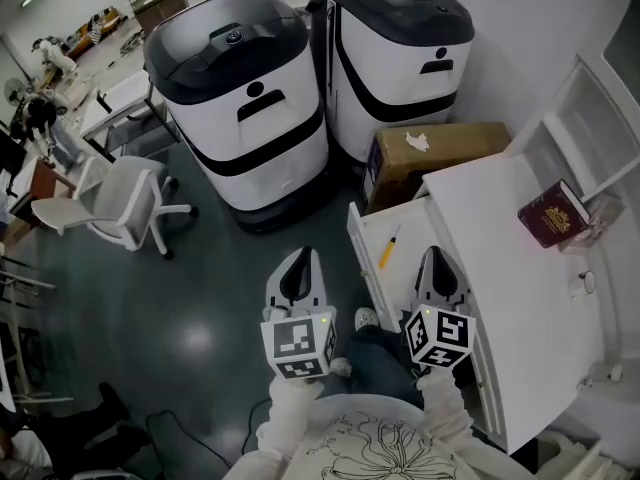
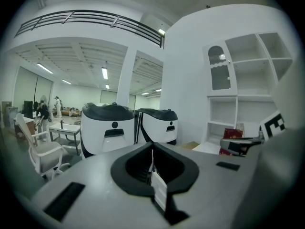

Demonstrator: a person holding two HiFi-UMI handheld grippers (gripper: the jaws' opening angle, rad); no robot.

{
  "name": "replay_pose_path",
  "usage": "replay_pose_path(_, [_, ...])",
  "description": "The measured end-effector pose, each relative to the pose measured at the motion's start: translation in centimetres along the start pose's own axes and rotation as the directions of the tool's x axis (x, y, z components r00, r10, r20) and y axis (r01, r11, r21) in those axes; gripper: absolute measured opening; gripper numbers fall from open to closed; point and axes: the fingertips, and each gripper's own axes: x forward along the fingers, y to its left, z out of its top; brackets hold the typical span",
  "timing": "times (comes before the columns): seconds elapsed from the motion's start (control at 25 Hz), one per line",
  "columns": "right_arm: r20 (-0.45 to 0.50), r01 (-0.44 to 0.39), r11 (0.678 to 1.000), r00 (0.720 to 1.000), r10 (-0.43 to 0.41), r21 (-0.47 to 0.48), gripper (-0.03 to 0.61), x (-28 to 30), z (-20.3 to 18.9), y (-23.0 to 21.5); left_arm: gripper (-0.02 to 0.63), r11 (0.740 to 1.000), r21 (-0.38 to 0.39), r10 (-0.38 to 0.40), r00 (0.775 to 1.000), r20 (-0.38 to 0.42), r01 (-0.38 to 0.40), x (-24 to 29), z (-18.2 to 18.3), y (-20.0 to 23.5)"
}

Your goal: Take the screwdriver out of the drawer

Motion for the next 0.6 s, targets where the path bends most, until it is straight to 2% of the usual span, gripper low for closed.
replay_pose_path(0.28, [-0.058,-0.024,1.0,0.998,0.025,0.016,0.004,5.8,-1.0,-2.1,0.011,0.999,0.0,0.032,0.998,-0.058,-0.032,5.5,-0.9,-0.5])
replay_pose_path(0.6, [-0.139,-0.06,0.998,0.988,0.064,0.034,0.005,11.4,-3.5,-3.8,0.011,0.999,0.002,0.035,0.989,-0.142,-0.035,11.3,-3.9,-1.8])
